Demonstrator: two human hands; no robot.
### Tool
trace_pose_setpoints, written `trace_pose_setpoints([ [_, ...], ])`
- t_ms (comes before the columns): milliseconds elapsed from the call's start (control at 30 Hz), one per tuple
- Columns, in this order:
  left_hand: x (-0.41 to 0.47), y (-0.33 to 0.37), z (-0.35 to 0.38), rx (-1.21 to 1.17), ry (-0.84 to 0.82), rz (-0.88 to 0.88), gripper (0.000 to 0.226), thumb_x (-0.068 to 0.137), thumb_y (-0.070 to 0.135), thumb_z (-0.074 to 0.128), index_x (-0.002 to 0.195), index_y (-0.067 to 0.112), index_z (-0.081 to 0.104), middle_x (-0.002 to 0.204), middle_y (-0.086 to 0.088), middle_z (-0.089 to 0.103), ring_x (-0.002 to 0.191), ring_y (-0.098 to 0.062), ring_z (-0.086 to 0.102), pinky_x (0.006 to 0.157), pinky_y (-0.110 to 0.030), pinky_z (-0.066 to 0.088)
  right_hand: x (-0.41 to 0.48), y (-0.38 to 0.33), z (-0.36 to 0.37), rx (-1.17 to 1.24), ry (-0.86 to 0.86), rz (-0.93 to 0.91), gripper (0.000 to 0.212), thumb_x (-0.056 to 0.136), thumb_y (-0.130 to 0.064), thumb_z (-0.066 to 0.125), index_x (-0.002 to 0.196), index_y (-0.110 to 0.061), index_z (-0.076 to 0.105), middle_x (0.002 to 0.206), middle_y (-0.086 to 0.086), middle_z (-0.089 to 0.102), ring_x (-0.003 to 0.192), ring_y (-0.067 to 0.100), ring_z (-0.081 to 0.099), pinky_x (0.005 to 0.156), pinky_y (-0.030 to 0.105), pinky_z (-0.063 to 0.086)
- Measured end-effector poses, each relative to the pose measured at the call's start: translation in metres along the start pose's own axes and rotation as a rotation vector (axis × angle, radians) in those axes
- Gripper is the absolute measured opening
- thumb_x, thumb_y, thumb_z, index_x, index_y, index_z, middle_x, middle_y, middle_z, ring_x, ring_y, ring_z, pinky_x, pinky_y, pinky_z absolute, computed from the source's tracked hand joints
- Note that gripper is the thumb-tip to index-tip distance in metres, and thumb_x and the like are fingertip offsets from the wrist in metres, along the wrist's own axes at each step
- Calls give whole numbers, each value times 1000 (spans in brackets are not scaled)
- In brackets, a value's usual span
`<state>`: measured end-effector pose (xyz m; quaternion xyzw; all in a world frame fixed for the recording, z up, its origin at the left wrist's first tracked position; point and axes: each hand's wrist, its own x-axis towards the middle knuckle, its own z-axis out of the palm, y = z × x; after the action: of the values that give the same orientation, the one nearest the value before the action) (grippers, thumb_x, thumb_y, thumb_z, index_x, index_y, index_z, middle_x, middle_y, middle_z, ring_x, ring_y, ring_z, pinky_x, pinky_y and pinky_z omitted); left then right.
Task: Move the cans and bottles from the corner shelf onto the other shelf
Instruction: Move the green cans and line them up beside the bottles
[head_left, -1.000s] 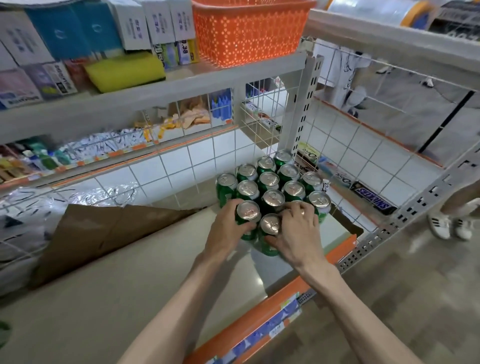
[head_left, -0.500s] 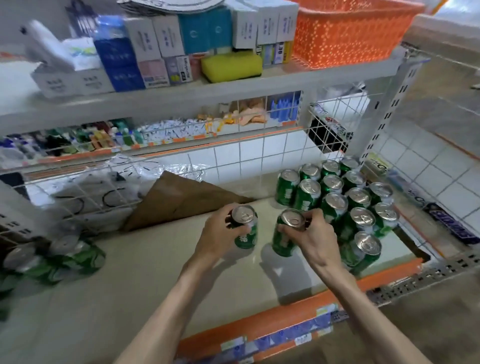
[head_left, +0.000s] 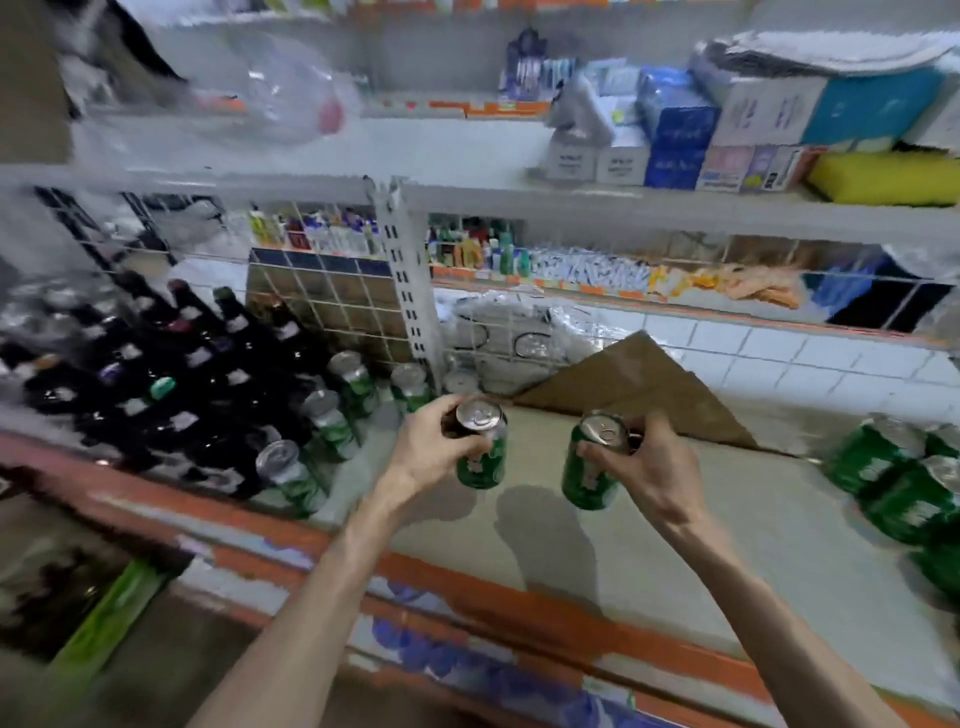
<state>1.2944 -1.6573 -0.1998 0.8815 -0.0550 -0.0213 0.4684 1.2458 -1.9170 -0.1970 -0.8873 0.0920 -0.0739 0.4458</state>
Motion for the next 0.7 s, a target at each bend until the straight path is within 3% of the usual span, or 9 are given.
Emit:
trace_pose_setpoints([
  [33,-5,-8,-15,9,17,-9,53,74,16,87,123,14,67,108,7,69,105,-11,64,76,-4,42,-2,-13,11,-3,-12,-34,50,68,-39,86,96,-14,54,86,-3,63,73,10,56,55,13,38],
  [167,-19,-32,-67,28,68,-26,59,74,19,88,128,12,64,109,7,67,107,-12,62,77,-2,41,-7,-53,53,-1,-56,-98,52,67,-35,88,97,-9,54,87,2,65,78,20,62,64,29,44],
  [267,-26,-52,-99,36,90,-26,53,76,16,86,125,15,66,104,9,65,101,-8,60,72,3,37,-14,-78,82,-33,-35,-127,53,67,-38,87,96,-10,54,89,3,68,80,20,64,65,29,45],
  [400,-24,-74,-123,31,74,-17,55,76,21,86,127,19,64,107,12,64,105,-6,58,80,-14,39,-21,-97,116,-42,19,-106,53,66,-40,88,97,-13,54,94,5,70,84,22,66,72,38,54],
  [467,-19,-83,-128,28,50,-9,58,77,22,85,130,19,63,112,8,66,109,-8,58,83,-16,38,-23,-102,129,-24,34,-79,52,66,-39,87,98,-15,53,92,3,69,83,21,66,74,41,55],
  [700,8,-109,-120,3,-19,22,61,77,18,85,133,16,61,109,11,63,107,-6,57,79,-9,35,-11,-95,168,28,19,-11,48,70,-30,86,99,-14,52,86,-6,63,76,8,62,66,26,50],
])
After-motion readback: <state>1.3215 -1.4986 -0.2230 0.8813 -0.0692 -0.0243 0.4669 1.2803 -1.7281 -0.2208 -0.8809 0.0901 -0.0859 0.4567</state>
